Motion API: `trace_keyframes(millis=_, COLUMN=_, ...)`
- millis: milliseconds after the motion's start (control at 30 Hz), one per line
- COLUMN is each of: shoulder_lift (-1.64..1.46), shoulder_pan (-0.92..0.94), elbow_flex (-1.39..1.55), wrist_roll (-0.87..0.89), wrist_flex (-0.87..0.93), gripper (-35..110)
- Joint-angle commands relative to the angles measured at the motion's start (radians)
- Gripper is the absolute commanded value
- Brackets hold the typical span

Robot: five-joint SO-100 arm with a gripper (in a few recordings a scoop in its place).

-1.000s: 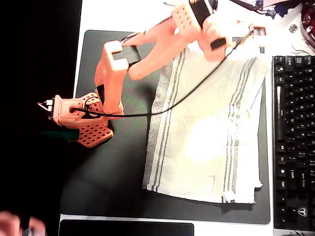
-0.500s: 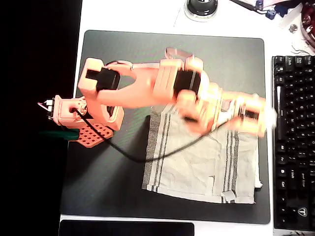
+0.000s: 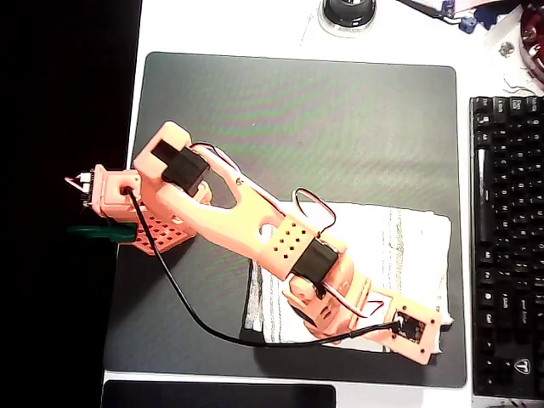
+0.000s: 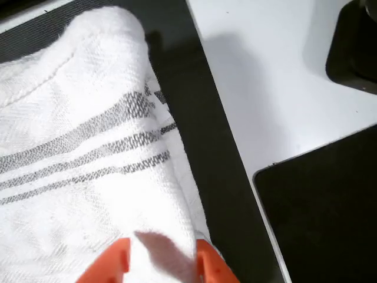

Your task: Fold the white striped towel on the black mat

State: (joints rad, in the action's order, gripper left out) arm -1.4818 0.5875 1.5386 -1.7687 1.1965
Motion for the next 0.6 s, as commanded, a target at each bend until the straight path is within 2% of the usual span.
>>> trace_keyframes(millis=0, shoulder_lift=-0.078, shoulder_pan=0.017, elbow_flex=0.014, wrist_roll=-0.003, wrist_flex=0.008, gripper=18)
trace_keyframes(millis=67, shoulder_lift=-0.117, shoulder_pan=0.018, elbow_flex=0.032, wrist_roll=0.003, wrist_flex=0.008, gripper=20)
trace_keyframes(millis=433, shoulder_lift=-0.488, shoulder_pan=0.021, elbow_flex=0.206, wrist_roll=-0.005, wrist_flex=0.279, gripper=21)
trace_keyframes(millis=567, shoulder_lift=-0.531, shoulder_pan=0.117, elbow_flex=0.39, wrist_roll=-0.095, wrist_flex=0.204, gripper=20)
